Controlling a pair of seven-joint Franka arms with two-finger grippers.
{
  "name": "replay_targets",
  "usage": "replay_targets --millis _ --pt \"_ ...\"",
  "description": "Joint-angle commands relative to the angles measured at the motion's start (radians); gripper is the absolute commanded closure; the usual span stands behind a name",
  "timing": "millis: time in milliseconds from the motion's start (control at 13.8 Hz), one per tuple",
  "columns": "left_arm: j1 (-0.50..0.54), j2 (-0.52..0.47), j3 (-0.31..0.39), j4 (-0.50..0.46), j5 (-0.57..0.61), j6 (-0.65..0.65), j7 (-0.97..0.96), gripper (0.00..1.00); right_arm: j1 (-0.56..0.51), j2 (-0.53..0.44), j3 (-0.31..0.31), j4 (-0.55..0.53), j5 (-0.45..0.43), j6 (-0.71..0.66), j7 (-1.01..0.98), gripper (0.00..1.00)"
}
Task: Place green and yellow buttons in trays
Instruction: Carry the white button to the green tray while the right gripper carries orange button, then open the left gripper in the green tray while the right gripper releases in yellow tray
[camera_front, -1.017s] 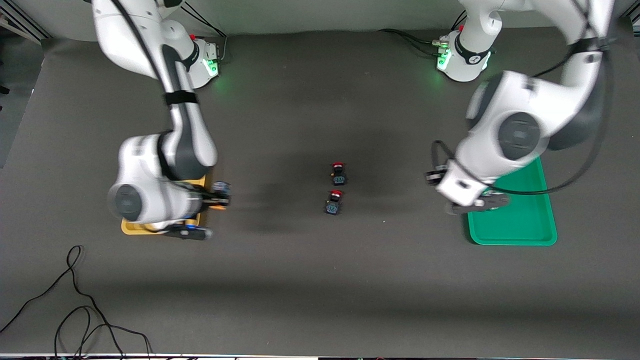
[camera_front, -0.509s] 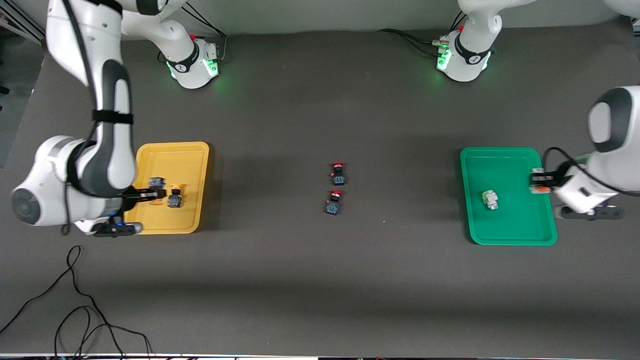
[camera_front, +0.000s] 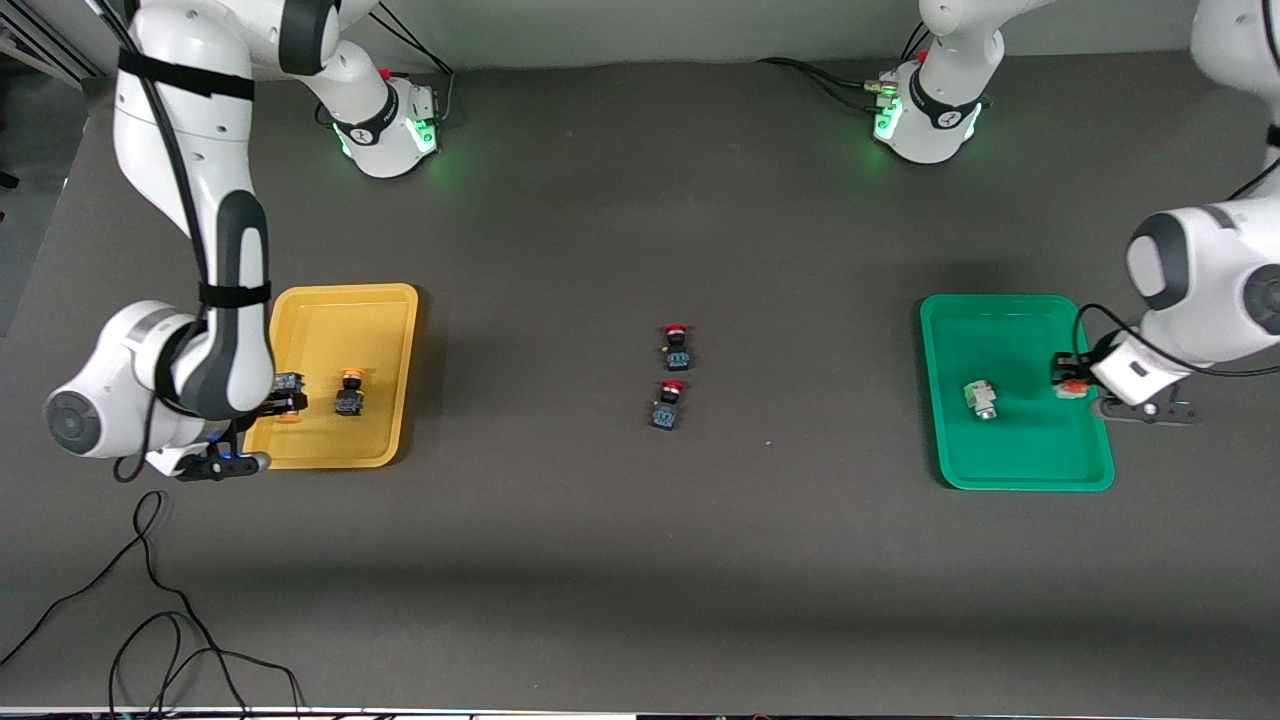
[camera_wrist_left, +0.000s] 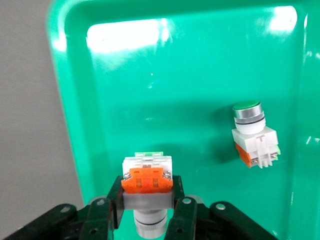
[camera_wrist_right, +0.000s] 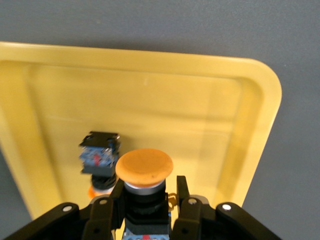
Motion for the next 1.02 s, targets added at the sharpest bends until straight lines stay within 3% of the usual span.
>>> replay_targets --millis 0,145,218,291,436,509,581,799,944 --pt "0.008 0.054 -0.006 -0.007 0.025 0.082 0.005 0.82 0.010 0.033 -0.007 -0.007 0.021 0.051 -0.039 1.00" --pt "0.008 0.082 0.011 -0.004 0.026 0.119 0.009 0.79 0.009 0.047 0.008 -0.017 0.024 0.082 -0.039 1.00" --pt "0.006 0.082 0.011 0.001 0.031 0.113 0.010 0.56 0.009 0.047 0.010 -0.019 0.024 0.087 -0.039 1.00" --pt "0.006 0.077 0.011 0.007 0.031 0.106 0.011 0.01 0.009 0.047 0.010 -0.019 0.024 0.087 -0.037 0.93" --pt "0.002 0.053 0.010 0.018 0.031 0.080 0.005 0.00 0.010 0.047 0.010 -0.019 0.024 0.085 -0.037 0.29" --pt "0.002 0.036 0.010 0.048 0.031 0.019 0.006 0.00 0.010 0.039 0.010 -0.019 0.023 0.078 -0.037 0.07" --pt "0.002 0.018 0.008 0.092 0.031 -0.070 0.011 0.00 0.012 0.030 0.008 -0.019 0.023 0.073 -0.037 0.00" --pt "-0.001 -0.029 0.001 0.311 0.029 -0.430 0.025 0.00 0.019 -0.022 0.004 -0.016 0.023 0.020 -0.026 0.00" --pt "-0.006 -0.061 -0.005 0.445 0.016 -0.615 0.033 0.00 0.019 -0.109 -0.004 -0.016 0.023 -0.036 -0.023 0.00"
